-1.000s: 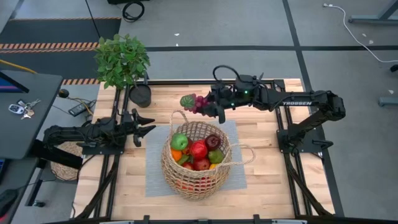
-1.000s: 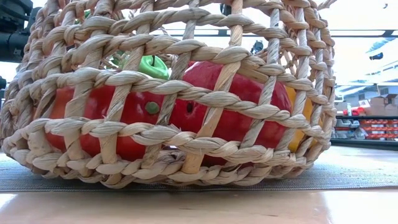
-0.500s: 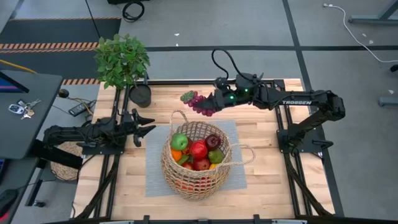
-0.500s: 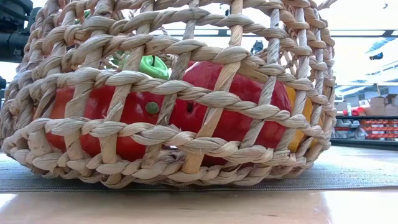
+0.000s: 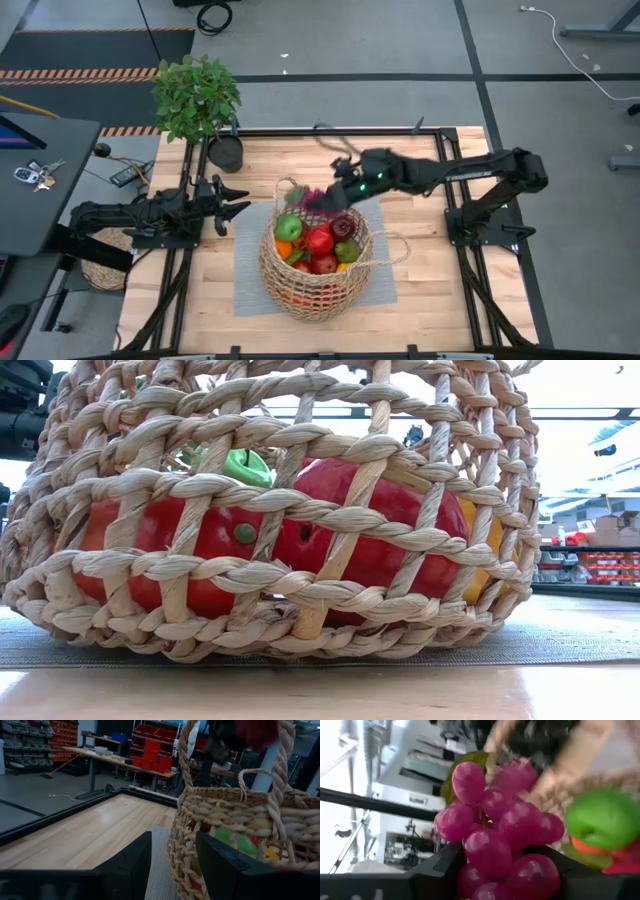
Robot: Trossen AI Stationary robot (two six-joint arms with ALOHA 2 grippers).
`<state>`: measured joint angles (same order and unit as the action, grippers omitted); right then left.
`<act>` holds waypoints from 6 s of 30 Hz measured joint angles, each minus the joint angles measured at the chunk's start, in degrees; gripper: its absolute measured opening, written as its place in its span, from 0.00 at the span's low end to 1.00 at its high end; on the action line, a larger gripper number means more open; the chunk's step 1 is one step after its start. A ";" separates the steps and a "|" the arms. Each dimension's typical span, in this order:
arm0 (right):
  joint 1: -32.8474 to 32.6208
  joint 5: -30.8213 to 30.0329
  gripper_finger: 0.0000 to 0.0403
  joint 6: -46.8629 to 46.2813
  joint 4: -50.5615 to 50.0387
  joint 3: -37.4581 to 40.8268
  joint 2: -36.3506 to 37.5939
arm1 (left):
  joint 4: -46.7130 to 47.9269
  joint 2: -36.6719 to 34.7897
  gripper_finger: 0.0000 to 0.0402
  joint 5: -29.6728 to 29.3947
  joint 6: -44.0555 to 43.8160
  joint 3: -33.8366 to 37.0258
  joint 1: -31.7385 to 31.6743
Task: Build produce basket
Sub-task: Put the purple grapes into the basket, then return to Home Position
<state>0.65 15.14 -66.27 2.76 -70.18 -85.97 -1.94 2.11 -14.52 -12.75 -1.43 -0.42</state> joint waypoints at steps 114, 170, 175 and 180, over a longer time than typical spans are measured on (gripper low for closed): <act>-12.85 -32.07 0.57 47.92 -37.36 -12.97 10.15 | 0.05 0.48 0.40 0.00 0.00 0.00 -0.01; -7.99 -31.01 0.51 43.38 12.16 69.82 85.68 | 0.05 0.48 0.40 0.00 0.00 0.02 -0.01; -3.63 -39.80 0.44 47.39 11.75 69.82 85.70 | 0.07 0.48 0.40 0.00 0.00 0.02 -0.01; -2.32 -39.37 0.41 46.70 11.87 69.82 85.70 | 0.05 0.48 0.40 0.00 0.00 0.02 -0.01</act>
<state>-1.67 -24.22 -19.57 14.64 -0.36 -0.27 -1.89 2.59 -14.52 -12.75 -1.41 -0.43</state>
